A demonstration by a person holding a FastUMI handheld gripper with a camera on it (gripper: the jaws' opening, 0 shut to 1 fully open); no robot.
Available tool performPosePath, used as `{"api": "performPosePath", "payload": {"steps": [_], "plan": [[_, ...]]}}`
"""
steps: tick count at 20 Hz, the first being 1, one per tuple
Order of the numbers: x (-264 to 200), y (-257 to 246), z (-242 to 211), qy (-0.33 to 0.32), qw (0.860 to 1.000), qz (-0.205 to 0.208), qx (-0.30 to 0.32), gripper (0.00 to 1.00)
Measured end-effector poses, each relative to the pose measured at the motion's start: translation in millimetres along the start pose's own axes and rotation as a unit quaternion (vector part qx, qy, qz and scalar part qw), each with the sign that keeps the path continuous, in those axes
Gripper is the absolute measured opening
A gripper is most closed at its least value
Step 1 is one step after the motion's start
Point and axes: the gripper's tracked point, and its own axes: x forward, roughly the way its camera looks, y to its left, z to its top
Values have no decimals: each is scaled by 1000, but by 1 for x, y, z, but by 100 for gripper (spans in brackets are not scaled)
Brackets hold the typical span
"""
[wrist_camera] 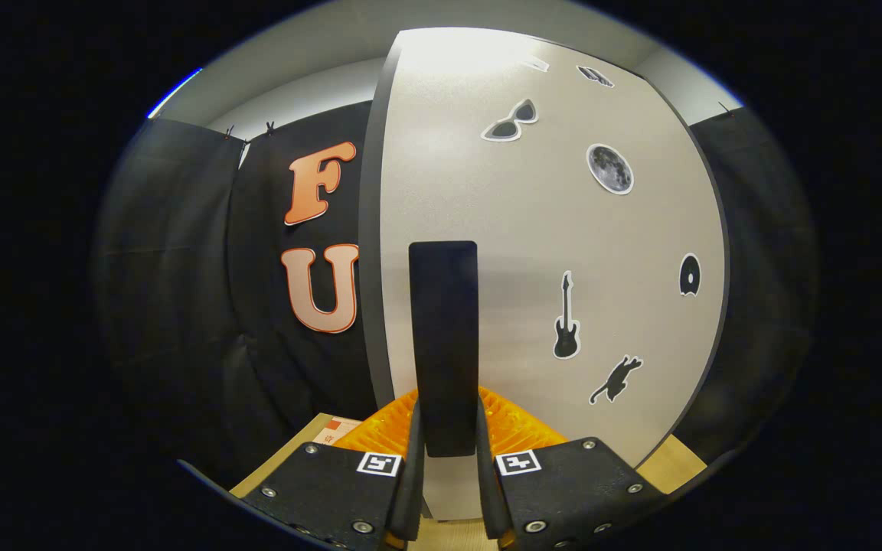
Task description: Open the shoe cabinet door, grab the shoes and put them into the shoe cabinet, then close the shoe cabinet door.
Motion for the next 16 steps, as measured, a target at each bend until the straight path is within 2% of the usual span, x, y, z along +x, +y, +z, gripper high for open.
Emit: {"api": "performPosePath", "payload": {"steps": [16], "plan": [[-83,-37,-6,6,999,-29,25,29]]}}
